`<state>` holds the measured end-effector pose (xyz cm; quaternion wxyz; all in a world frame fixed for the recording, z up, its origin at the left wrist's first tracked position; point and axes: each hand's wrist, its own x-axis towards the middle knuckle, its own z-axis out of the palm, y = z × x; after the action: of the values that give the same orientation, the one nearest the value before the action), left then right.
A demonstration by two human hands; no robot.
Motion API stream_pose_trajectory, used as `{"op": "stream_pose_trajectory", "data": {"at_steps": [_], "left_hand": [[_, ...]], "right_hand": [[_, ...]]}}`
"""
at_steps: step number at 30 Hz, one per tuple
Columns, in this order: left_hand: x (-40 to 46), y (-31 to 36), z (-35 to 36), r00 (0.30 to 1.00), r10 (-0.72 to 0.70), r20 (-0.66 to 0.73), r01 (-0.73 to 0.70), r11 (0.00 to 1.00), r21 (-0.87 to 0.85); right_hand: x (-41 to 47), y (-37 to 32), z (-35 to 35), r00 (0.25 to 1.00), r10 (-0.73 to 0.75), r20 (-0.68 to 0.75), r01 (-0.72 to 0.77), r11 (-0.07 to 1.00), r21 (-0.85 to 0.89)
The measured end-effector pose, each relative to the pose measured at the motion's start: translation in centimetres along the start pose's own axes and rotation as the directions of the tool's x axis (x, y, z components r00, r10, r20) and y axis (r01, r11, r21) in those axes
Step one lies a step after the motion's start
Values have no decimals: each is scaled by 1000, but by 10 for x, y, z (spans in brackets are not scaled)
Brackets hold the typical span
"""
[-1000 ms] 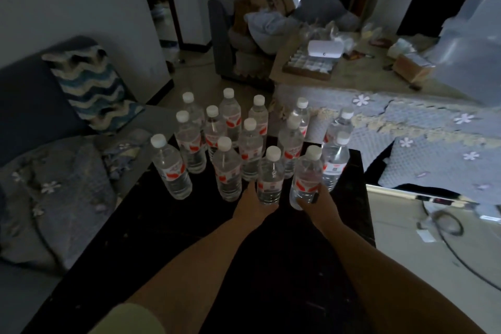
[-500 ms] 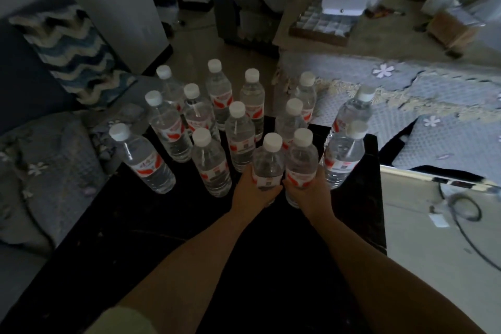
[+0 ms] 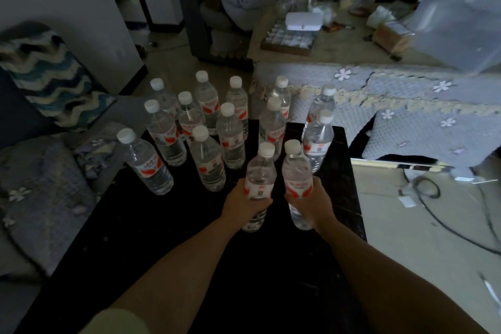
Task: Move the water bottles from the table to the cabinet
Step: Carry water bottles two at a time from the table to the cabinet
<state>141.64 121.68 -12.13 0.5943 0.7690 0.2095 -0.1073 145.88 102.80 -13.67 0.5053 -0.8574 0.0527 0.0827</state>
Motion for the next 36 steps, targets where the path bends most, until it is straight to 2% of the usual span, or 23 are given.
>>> {"op": "stream_pose_trajectory", "data": {"at_steps": [8,11,15,22,31,36], "left_hand": [[-63,10,-7,988,155,12,-154,968,196],[-79,18,-5,970,244,15,-242,948,205],[-101,34,3,937,343,59,-348,916,201],[-135,62,53,879,416,231,-467,849,247],[-198,91,176,751,462,472,-610,760,226],[-264,99,265,662,460,592,-652,743,150]], "right_hand": [[-77,2,-27,979,79,-189,-74,997,33],[-101,-5,-40,966,72,-249,-71,997,10],[-134,-15,-62,947,50,-318,-48,999,13],[-187,-10,-117,893,55,-447,-58,998,8],[-282,49,-221,734,200,-649,-186,978,91],[-362,91,-288,608,271,-746,-267,955,130]]}}
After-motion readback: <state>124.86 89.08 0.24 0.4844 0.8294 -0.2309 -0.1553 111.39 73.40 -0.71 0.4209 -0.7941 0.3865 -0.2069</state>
